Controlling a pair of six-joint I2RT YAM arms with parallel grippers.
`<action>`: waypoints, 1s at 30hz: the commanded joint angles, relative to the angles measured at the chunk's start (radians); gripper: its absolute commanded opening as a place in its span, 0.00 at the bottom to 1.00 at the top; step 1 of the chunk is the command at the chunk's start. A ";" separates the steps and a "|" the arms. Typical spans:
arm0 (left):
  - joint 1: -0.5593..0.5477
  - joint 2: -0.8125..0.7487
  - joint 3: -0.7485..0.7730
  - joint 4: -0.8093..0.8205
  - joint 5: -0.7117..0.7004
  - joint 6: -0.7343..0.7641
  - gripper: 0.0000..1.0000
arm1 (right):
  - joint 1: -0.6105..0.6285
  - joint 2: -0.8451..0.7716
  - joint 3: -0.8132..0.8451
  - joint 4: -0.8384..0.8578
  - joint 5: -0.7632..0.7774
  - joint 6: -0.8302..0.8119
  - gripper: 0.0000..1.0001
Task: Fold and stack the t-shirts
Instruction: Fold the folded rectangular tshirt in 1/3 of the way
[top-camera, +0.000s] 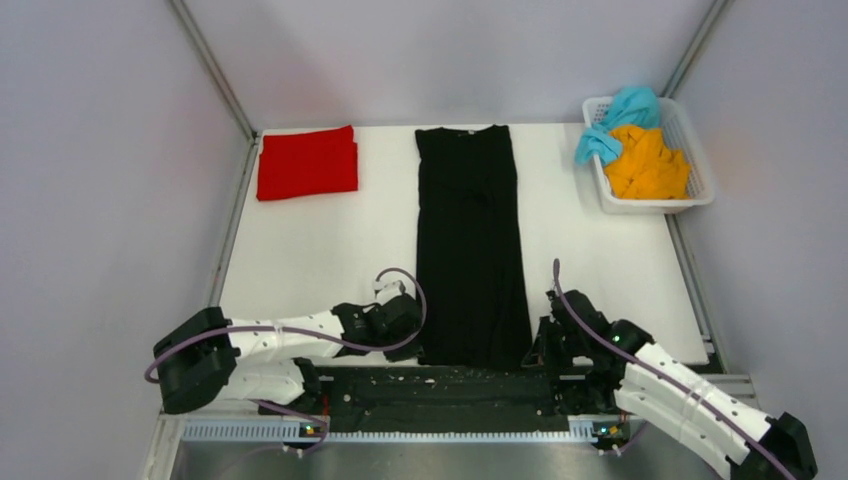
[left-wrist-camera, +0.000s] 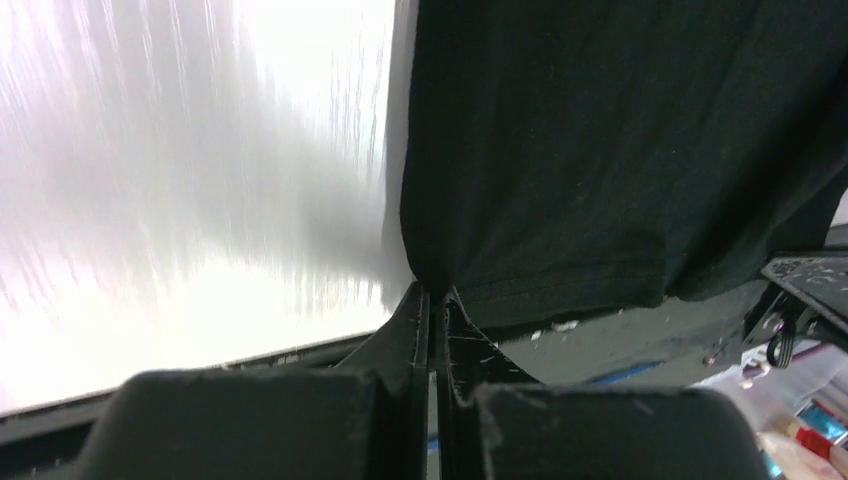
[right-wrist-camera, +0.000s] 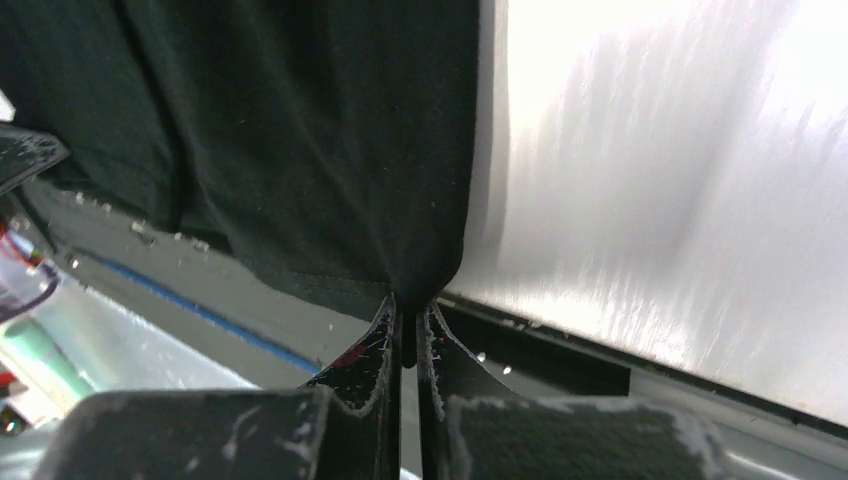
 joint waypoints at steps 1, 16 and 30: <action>-0.060 -0.064 0.001 -0.090 -0.036 -0.061 0.00 | -0.004 -0.117 -0.004 -0.100 -0.102 0.006 0.00; 0.064 -0.055 0.220 0.022 -0.184 0.200 0.00 | -0.012 0.190 0.346 0.092 0.117 -0.160 0.00; 0.447 0.238 0.580 0.071 0.032 0.546 0.00 | -0.236 0.559 0.654 0.385 0.124 -0.312 0.00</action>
